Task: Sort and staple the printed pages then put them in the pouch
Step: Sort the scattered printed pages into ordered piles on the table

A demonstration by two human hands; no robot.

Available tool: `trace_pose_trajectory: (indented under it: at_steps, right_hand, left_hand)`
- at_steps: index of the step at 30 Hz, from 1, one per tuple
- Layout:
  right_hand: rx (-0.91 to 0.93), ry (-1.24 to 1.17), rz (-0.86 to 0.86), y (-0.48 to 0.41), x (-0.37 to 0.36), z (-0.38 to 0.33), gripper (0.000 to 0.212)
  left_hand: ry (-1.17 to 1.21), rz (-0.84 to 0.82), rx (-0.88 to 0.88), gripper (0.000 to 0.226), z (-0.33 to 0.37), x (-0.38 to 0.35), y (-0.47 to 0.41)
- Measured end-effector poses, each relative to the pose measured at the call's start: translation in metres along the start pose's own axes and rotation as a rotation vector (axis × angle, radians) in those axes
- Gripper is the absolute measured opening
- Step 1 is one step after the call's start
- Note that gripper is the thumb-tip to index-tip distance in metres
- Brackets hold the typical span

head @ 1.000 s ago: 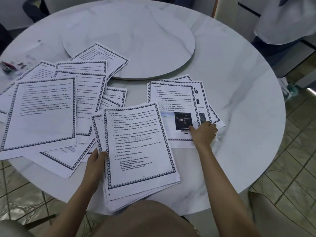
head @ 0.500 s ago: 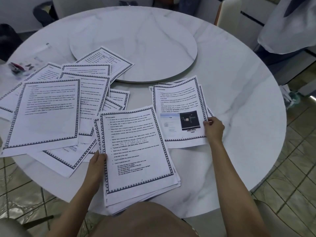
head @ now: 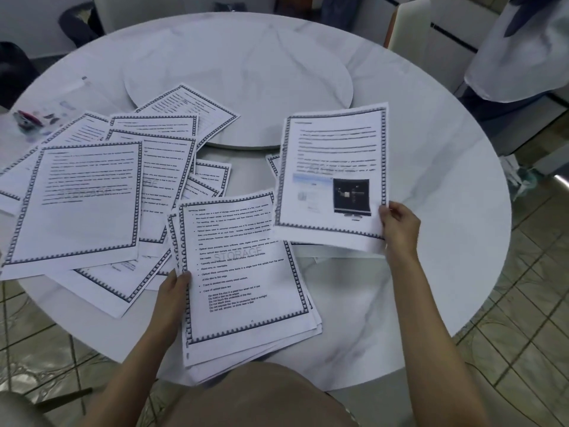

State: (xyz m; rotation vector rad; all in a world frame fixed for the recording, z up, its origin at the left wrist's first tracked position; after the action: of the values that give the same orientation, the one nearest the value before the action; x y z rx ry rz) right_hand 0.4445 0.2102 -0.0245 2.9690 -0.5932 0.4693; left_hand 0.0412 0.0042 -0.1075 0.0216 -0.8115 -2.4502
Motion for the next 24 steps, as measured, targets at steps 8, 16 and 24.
trace_pose_trajectory:
  at_steps: [8, 16, 24]
  right_hand:
    - [0.015, 0.133, -0.384, 0.086, -0.071, 0.029, 0.014]
    - [0.103, 0.273, -0.540, 0.118, -0.103, 0.023, 0.016]
    - [0.036, 0.707, -0.146, -0.004, -0.032, 0.027, 0.048]
  left_hand:
    - [0.035, 0.006, -0.004, 0.035, 0.003, -0.003, 0.002]
    - [-0.045, -0.025, -0.026, 0.034, 0.002, -0.004, 0.001]
    - [-0.084, -0.031, -0.023, 0.032, 0.000, -0.002, -0.001]
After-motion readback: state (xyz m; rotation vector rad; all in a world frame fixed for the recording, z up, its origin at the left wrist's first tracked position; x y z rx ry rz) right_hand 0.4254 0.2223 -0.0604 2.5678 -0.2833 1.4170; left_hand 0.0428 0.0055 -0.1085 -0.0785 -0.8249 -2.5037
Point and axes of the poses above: each hand's wrist, its own y-axis away from the middle knuckle, its own x-axis out of the back of the hand, z = x × y, the point moved 10 cm from there along -y, towards the middle knuckle, and after that the axes turned 4 degrees about x, right-handed, at the moved point
